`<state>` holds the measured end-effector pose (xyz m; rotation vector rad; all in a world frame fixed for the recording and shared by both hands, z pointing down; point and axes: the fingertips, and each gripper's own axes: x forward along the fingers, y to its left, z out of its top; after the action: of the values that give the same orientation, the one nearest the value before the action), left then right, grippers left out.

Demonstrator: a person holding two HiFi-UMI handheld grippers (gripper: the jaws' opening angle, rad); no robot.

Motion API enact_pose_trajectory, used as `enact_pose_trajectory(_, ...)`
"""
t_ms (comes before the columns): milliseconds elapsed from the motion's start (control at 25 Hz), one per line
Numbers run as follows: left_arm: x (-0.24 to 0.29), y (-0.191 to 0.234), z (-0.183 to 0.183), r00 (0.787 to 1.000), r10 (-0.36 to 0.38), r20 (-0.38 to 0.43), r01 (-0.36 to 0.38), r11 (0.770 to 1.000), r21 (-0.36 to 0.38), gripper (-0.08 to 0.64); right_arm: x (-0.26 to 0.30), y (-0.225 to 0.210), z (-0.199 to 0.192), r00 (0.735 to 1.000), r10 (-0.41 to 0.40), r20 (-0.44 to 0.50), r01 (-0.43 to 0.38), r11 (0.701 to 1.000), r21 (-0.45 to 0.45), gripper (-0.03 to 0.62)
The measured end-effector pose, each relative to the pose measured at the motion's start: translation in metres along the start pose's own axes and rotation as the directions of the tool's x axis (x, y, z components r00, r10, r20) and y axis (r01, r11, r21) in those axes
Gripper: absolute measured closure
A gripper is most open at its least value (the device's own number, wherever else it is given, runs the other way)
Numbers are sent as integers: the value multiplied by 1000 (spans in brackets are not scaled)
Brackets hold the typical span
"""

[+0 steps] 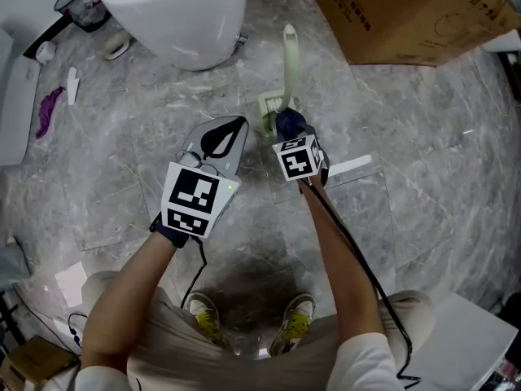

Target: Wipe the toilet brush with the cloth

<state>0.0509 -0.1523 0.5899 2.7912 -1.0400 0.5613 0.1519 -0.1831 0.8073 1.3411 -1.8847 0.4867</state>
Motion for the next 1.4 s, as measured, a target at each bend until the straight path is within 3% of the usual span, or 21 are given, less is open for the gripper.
enact_pose_trajectory(120,-1,1,1,1000,3,3,-3,1000,0,558,0,3,-2,999,-47,-20,44,988,-149,495)
enact_pose_trajectory(320,-1,-2,10,1000,2,24,-2,1000,-1,558,0,17,-8,994,-97,-59,66,918,-392,496)
enact_pose_trajectory(440,-1,-1,14,1000,1,30,-1,1000,0,558,-1,28,-8,994,-86,-71,43,881,-471,497)
enact_pose_trajectory(520,-1,2,13,1000,9,25,-9,1000,-3,558,-4,31,-1,997,-59,-46,35,910,-414,495)
enact_pose_trajectory(600,-2,5,11,1000,17,20,-17,1000,-9,558,-8,31,9,1000,-24,-14,19,956,-292,495)
enact_pose_trajectory(680,-3,6,10,1000,20,18,-20,1000,-9,558,-9,27,14,1000,-5,-2,5,980,-200,495)
enact_pose_trajectory(800,-7,7,9,1000,23,16,-23,1000,-4,558,-6,19,13,1000,10,-4,-10,998,-64,495)
enact_pose_trajectory(960,-9,11,8,999,31,12,-31,1000,1,558,-3,7,9,1000,21,-5,-20,995,100,497)
enact_pose_trajectory(1200,-12,11,5,999,32,4,-32,999,10,558,1,8,5,999,14,-47,-10,996,94,499)
enact_pose_trajectory(1400,-11,6,7,1000,31,3,-31,997,67,558,-3,5,5,993,-93,-67,86,991,-100,500)
